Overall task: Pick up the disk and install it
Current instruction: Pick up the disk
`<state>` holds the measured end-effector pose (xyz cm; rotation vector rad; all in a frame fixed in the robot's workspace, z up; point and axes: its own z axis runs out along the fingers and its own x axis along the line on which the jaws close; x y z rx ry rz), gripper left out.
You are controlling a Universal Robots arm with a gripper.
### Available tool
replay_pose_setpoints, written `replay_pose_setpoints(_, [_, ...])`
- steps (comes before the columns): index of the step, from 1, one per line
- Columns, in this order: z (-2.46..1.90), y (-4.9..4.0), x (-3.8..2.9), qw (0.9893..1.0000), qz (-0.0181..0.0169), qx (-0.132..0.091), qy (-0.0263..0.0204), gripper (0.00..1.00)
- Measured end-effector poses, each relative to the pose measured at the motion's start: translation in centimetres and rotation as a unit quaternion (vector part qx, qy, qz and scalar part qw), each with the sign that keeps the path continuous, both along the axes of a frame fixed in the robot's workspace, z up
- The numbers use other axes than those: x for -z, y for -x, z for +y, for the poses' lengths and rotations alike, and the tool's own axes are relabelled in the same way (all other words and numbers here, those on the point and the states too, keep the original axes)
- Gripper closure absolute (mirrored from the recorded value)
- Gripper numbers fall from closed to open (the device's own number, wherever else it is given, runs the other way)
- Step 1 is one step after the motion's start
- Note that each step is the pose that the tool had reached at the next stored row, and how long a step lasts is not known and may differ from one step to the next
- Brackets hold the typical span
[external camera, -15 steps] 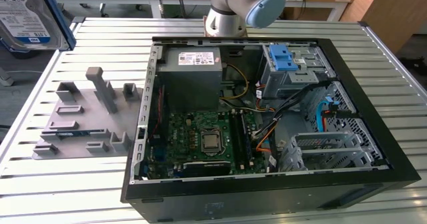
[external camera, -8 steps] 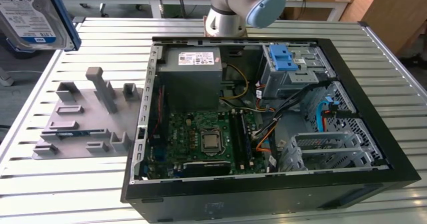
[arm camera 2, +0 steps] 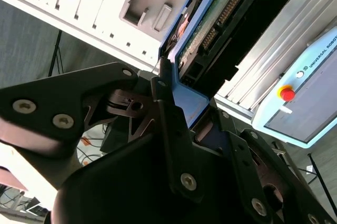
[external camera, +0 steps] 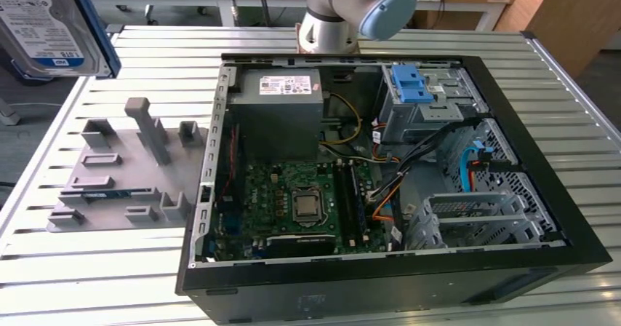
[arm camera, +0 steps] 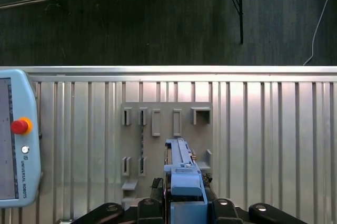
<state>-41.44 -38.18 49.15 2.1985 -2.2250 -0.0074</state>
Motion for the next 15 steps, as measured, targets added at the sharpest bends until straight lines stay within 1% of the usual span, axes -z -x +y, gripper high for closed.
replay_pose_setpoints(6, [-0.19, -1.12, 0.0, 1.0, 0.0, 0.0, -0.0002, 0.64])
replay_pose_setpoints(7, [-0.23, -1.32, 0.0, 1.0, 0.0001, 0.0, -0.001, 0.64])
replay_pose_setpoints(8, [-0.27, -1.49, 0.0, 1.0, 0.0001, 0.0, -0.0027, 0.64])
replay_pose_setpoints(11, [-0.41, -1.92, 0.0, 0.9999, 0.0, 0.0, -0.011, 0.64])
replay_pose_setpoints(13, [-0.5, -2.12, 0.0, 0.9998, 0.0001, 0.0, -0.0218, 0.64])
replay_pose_setpoints(14, [-0.56, -2.24, -0.01, 0.9997, 0.0001, 0.0, -0.0259, 0.64])
replay_pose_setpoints(15, [-0.62, -2.39, 0.0, 0.9996, 0.0, 0.0, -0.0273, 0.64])
